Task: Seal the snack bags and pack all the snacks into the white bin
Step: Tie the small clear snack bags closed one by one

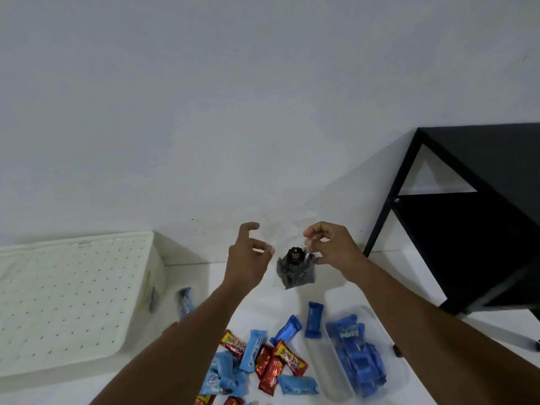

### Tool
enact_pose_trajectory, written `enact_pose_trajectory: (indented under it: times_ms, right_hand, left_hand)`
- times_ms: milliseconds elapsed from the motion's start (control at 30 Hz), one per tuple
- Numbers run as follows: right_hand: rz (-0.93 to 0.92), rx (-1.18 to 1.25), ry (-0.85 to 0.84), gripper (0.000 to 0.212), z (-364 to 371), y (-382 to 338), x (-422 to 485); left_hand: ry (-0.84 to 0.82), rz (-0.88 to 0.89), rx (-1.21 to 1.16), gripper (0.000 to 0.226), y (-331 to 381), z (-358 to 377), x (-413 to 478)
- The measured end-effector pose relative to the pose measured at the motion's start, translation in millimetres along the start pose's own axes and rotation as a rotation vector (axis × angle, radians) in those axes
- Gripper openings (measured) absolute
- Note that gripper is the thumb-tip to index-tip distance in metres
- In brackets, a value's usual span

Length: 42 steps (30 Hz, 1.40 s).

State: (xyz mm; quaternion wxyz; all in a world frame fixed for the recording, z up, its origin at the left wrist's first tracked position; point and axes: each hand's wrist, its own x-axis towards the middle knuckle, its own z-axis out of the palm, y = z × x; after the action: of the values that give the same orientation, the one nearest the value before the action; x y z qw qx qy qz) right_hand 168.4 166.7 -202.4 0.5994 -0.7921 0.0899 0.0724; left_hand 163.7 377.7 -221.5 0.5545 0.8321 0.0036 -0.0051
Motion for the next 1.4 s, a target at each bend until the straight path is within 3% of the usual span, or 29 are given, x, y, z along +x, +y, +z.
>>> enact_pose_trajectory:
  times_ms: [133, 300, 400, 533, 733, 1000, 1200, 1300, 1400]
  right_hand:
    - [0.014, -0.097, 0.059, 0.025, -4, 39, 51]
    - [0.077, -0.137, 0.085, 0.027, -8, 88, 97]
    - [0.112, -0.128, 0.070, 0.028, -5, 109, 109]
    - [0.152, -0.127, 0.065, 0.029, -1, 115, 107]
    - [0.130, -0.193, 0.124, 0.018, 6, 91, 45]
    - [0.179, -0.311, -0.148, 0.014, 63, 92, -90]
    - [0.237, -0.485, -0.286, 0.009, 114, 150, -166]
    - [0.254, -0.539, -0.326, 0.030, 126, 176, -193]
    - [0.267, -0.579, -0.355, 0.039, 136, 187, -208]
  left_hand:
    - [0.007, -0.071, -0.007, 0.032, -33, 37, 37]
    - [-0.019, -0.151, 0.001, 0.031, -71, 78, 74]
    - [-0.032, -0.186, 0.017, 0.034, -91, 92, 86]
    - [-0.087, -0.223, 0.054, 0.057, -95, 92, 83]
    - [-0.161, -0.303, 0.081, 0.061, -82, 51, 33]
    - [-0.261, -0.440, 0.073, 0.040, -97, -11, -105]
    - [-0.307, -0.411, 0.404, 0.012, -139, -24, -202]
    - [-0.293, -0.473, 0.491, 0.025, -152, -33, -232]
    - [-0.341, -0.579, 0.559, 0.053, -153, -42, -248]
